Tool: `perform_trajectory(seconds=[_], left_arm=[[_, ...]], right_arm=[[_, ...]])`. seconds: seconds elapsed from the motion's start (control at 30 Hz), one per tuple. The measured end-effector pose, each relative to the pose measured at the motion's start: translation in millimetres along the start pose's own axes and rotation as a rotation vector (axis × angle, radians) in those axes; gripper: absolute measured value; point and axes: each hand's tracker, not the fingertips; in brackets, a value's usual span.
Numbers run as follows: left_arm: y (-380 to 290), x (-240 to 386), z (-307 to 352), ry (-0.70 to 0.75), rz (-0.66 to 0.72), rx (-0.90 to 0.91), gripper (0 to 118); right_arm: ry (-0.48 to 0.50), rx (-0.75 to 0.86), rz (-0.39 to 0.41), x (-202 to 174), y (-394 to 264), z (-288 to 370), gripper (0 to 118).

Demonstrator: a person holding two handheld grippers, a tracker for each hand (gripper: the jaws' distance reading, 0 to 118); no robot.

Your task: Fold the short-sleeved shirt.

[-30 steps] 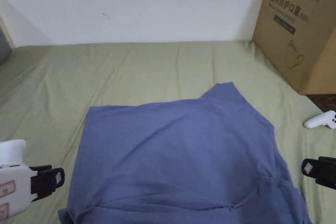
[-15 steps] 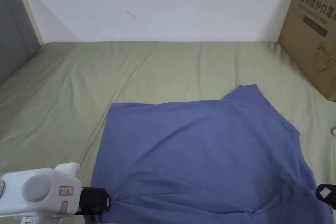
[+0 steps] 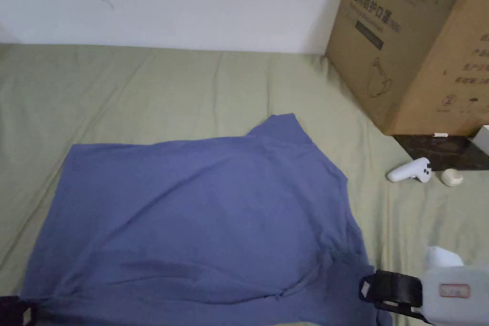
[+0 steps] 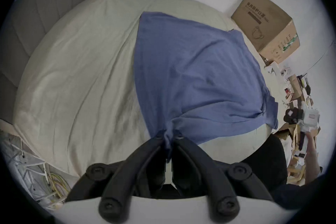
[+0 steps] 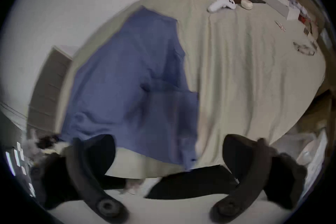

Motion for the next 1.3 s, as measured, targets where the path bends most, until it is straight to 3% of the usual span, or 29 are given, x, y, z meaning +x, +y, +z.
perform_trajectory(seconds=[0.1, 0.2, 0.27, 0.33, 0.47, 0.7, 0.87, 1.07, 1.3], left_arm=[[0, 7, 10, 0.023, -0.045, 0.038, 4], [1, 13, 15, 0.024, -0.060, 0.046, 4], [1, 13, 17, 0.024, -0.065, 0.049, 4], [1, 15, 17, 0.029, -0.068, 0.052, 4], [-2, 12, 16, 0.035, -0.065, 0.048, 4], [-12, 5, 12, 0.026, -0.050, 0.011, 4], [-13, 8, 12, 0.000, -0.031, 0.000, 4], [13, 9, 20, 0.002, -0.024, 0.029, 4], [90, 4, -26, 0.035, -0.032, 0.016, 4]], right_arm=[[-0.081, -0.038, 0.100, 0, 0, -17, 115], [-0.092, -0.106, 0.156, -4, -4, -31, 106], [-0.051, -0.134, 0.174, 7, -3, -46, 77], [-0.021, -0.128, 0.208, 2, -8, -41, 8], [-0.039, -0.087, 0.279, -8, -14, -20, 3], [-0.060, -0.081, 0.318, 4, -12, 11, 3], [-0.057, -0.075, 0.255, 21, -9, 19, 3], [-0.010, 0.011, 0.239, -18, 29, 44, 3], [0.005, 0.072, 0.235, -59, 145, 6, 3]])
